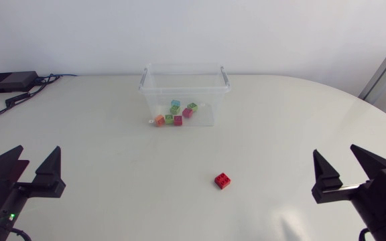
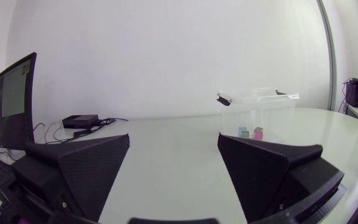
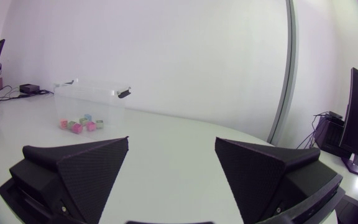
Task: Place the duplo bricks in the container
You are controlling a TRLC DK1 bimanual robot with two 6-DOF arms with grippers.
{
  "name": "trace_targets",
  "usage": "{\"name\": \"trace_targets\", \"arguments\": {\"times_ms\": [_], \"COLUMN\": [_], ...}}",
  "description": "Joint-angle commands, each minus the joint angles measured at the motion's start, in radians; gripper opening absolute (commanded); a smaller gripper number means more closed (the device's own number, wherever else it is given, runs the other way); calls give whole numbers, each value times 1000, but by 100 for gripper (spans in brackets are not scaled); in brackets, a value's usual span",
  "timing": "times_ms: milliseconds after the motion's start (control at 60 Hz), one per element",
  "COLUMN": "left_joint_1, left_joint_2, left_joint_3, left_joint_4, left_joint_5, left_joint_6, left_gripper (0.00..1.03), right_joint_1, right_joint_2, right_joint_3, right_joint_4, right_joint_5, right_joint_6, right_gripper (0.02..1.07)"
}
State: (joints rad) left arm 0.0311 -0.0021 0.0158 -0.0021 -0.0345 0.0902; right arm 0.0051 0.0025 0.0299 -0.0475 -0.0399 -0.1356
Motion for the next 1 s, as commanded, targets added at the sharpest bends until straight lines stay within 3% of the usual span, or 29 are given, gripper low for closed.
{"name": "trace_targets", "arguments": {"times_ms": [0, 300, 433, 767, 983], "left_joint_1": [7, 7, 7, 7, 7], "left_joint_2": [-10, -10, -10, -10, -10], "left_joint_3": [-16, -16, -16, -16, -16], "left_joint_4": [4, 4, 4, 4, 4], "left_joint_5": [-7, -7, -7, -7, -7], "left_joint_6": [17, 17, 17, 17, 17], "left_gripper": [99, 99, 99, 99, 99], "right_joint_1": [7, 15, 27, 240, 323], "right_joint_2": [-6, 99, 189, 439, 651], "right_joint_3": [16, 162, 268, 450, 531], "right_joint_4": [-43, -77, -161, -367, -437], "right_joint_5": [-17, -29, -72, -95, -132], "right_joint_6": [-19, 1, 36, 68, 67], "right_gripper": [103, 103, 102, 102, 102]}}
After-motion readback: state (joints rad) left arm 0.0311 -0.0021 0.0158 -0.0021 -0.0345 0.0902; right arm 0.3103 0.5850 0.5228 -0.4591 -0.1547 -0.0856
